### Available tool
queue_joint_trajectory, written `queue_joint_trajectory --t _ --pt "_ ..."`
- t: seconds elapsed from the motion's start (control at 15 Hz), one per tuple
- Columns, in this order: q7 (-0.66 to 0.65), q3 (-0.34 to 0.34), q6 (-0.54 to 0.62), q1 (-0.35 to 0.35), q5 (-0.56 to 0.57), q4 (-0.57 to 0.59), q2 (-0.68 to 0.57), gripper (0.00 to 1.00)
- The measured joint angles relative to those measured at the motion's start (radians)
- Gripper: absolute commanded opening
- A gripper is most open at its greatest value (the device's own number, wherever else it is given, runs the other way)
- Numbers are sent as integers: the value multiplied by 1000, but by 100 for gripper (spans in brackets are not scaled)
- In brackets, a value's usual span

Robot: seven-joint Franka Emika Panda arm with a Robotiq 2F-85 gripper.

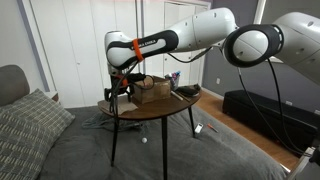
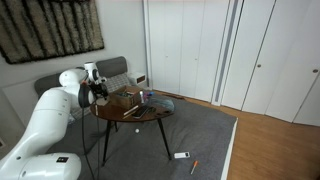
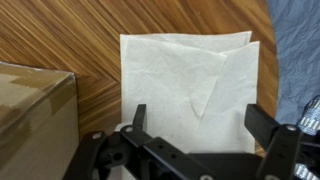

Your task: Use the paper towel to wipe the table

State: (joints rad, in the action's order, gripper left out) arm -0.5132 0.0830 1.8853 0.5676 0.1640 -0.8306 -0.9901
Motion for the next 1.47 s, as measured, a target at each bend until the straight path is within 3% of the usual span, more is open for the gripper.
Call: queue_joint_trajectory --t 0.67,1.13,1.47 --pt "2 11 -5 -18 -16 61 -47 2" --pt "-13 10 -71 -14 -16 79 -48 0" --pt "-111 -3 -89 -24 -16 92 -54 0"
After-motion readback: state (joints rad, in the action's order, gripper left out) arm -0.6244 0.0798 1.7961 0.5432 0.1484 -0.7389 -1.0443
